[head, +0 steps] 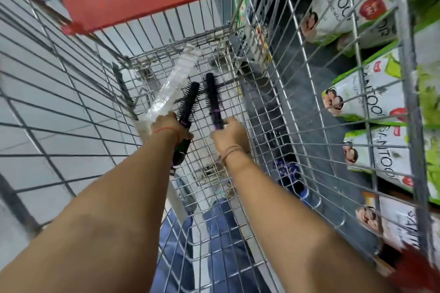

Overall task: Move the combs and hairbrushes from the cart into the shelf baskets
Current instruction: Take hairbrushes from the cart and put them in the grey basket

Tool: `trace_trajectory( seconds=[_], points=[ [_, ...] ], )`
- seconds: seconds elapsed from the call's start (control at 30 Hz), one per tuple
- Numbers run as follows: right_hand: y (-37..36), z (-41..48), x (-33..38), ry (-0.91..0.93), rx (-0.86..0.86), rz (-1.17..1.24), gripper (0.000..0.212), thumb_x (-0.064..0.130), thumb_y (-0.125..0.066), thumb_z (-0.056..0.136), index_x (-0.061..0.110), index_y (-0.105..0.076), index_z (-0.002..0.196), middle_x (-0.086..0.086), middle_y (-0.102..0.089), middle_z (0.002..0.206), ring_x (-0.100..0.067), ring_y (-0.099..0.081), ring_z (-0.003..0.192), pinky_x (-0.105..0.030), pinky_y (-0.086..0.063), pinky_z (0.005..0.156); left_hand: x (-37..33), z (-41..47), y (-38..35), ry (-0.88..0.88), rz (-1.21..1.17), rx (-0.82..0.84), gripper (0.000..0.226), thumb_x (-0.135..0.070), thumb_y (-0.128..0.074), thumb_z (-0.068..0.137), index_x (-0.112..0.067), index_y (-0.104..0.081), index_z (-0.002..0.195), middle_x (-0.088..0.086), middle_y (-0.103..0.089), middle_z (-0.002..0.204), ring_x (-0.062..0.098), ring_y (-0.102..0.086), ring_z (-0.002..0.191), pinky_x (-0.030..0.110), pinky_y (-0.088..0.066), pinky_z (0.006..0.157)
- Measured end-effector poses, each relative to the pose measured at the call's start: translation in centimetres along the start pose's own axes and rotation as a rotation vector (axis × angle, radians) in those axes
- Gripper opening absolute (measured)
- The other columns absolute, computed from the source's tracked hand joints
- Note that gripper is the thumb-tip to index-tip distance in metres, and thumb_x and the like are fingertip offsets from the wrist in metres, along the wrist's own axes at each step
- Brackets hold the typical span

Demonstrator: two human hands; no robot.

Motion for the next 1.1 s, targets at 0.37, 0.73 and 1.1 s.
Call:
trace_trajectory(
  seconds=[0.37, 0.73, 1.1],
  points=[
    [6.4, 0.5, -2.4, 0.274, -0.126, -0.358, 0.049, 0.024, -0.057, 0.087, 0.017, -0.039, 0.133, -0.01, -0.044, 0.131, -0.024, -0.052, 0.107, -0.032, -0.051, 0.082, 0.3, -1.1, -1.4, 0.017, -0.223, 0.078, 0.061, -0.009, -0.076, 0.072, 0.0, -0.048, 0.126, 0.019, -0.055, 0.131, 0.034, -0.051, 0.122, 0.038, -0.041, 0.102],
    [3.9, 0.1, -4.3, -0.111, 0.262, 0.17, 0.027, 0.002, -0.061, 0.083, 0.003, -0.056, 0.109, -0.012, -0.063, 0.113, -0.016, -0.057, 0.074, -0.018, -0.045, 0.048, -2.1, -3.1, -1.6, -0.09, -0.627, 0.26, 0.044, 0.016, -0.06, 0.077, -0.003, -0.058, 0.117, 0.016, -0.059, 0.104, 0.029, -0.056, 0.108, 0.04, -0.045, 0.099],
    [13.6, -10.9, -0.7, 0.122, 0.046, 0.518, 0.051, -0.012, -0.07, 0.07, -0.006, -0.057, 0.119, -0.025, -0.061, 0.122, -0.033, -0.058, 0.11, -0.048, -0.046, 0.099, -8.8, -13.8, 7.5, -0.549, -0.521, 0.396, 0.037, 0.016, -0.054, 0.08, -0.021, -0.057, 0.076, -0.007, -0.068, 0.054, 0.021, -0.059, 0.073, 0.021, -0.045, 0.061]
  ],
)
Point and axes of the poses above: each hand's wrist, its own z-axis towards the middle knuckle, its own y-axis out of the back of the hand, x = y × z, the point moved 10 cm from there along z, towards the middle knuckle
